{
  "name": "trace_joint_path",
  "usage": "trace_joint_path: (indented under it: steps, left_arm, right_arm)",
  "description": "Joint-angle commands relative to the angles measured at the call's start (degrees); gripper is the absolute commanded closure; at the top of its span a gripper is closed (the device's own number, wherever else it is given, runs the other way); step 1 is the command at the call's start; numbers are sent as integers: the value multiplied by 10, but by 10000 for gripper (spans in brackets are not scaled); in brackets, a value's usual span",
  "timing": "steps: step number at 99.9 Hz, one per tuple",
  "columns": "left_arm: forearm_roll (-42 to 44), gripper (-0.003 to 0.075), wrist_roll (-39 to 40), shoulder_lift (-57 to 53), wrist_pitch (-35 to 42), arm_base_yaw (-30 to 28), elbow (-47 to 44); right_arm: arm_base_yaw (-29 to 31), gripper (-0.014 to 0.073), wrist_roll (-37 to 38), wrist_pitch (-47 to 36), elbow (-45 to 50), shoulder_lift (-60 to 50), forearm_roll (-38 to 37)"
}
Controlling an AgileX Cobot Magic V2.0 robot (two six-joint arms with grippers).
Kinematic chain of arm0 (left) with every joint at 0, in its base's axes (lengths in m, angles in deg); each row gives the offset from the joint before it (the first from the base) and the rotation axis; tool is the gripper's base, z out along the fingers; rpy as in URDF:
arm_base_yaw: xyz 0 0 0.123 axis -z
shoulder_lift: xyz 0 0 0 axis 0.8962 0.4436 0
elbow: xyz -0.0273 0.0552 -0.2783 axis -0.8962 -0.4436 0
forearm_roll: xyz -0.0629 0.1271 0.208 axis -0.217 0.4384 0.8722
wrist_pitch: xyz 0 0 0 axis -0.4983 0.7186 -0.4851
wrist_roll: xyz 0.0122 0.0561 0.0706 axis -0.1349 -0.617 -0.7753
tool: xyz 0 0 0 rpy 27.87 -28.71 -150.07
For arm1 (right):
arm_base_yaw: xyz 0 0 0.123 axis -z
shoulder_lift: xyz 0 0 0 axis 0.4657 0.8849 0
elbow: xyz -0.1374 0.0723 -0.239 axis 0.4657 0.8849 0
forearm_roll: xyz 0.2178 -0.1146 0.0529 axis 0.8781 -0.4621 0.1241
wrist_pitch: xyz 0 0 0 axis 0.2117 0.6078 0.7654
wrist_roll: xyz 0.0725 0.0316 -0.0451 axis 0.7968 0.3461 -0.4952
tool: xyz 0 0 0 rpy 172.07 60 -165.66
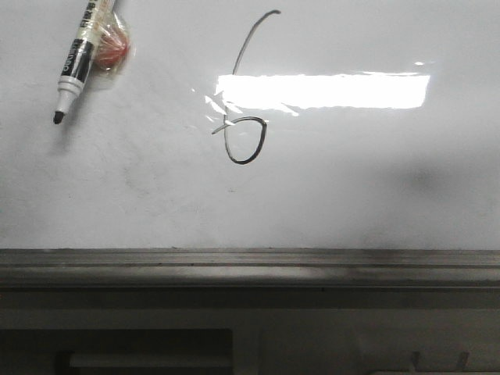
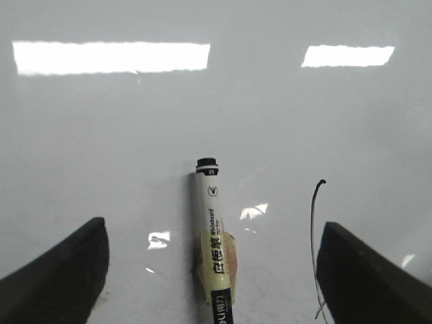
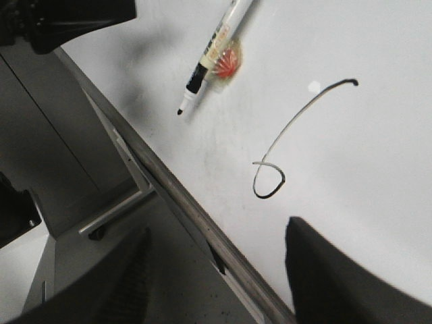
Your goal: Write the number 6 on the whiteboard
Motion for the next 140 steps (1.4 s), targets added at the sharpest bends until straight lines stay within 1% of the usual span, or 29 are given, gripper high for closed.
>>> trace_joint_path:
  steps: [1, 7, 9, 12, 17, 22, 24, 29, 31, 34, 36, 53, 74, 95, 106, 119, 140]
  left_arm:
    - [9, 167, -29, -59, -6, 1, -9]
    - [9, 198, -36, -93, -11, 1, -30]
    - [9, 218, -36, -105, -11, 1, -37]
    - [9, 251, -36, -120, -12, 1, -47]
    - [9, 329, -36, -150, -12, 1, -66]
    - [9, 440, -36, -176, -16, 1, -85]
    - [9, 471, -36, -186, -19, 1, -93]
    - [9, 600, -36, -210, -27, 1, -110]
    - [9, 633, -36, -219, -29, 1, -117]
    - [9, 714, -36, -231, -32, 1, -126]
    - [9, 739, -37, -239, -33, 1, -133]
    - [8, 740, -37, -298, -41, 1, -177]
    - [11, 740, -37, -361, -75, 1, -214]
    - [6, 740, -37, -374, -64, 1, -216]
    - [3, 740, -37, -374, -61, 1, -216]
    - [-13, 740, -37, -374, -63, 1, -216]
    - [-13, 740, -37, -374, -63, 1, -216]
  right_arm:
    - [4, 321, 0, -50, -12, -20, 15]
    - [4, 407, 0, -76, -4, -40, 15]
    - [4, 428, 0, -85, 0, -48, 15]
    - [4, 483, 0, -96, 7, -63, 15]
    - [4, 562, 0, -114, 27, -87, 15]
    - [4, 639, 0, -131, 48, -114, 15]
    - [4, 666, -1, -140, 59, -127, 15]
    - [4, 657, -1, -162, 86, -157, 15]
    - [4, 656, -1, -171, 94, -171, 15]
    - [4, 657, -1, -184, 114, -184, 15]
    - [4, 657, -1, -193, 127, -202, 15]
    - [4, 659, -1, -259, 222, -305, 15]
    - [4, 659, -1, -269, 302, -384, 15]
    - [4, 659, -1, -275, 334, -389, 15]
    - [4, 659, -1, -283, 334, -389, 15]
    - [4, 659, -1, -317, 334, -389, 15]
    - [4, 659, -1, -322, 334, -389, 15]
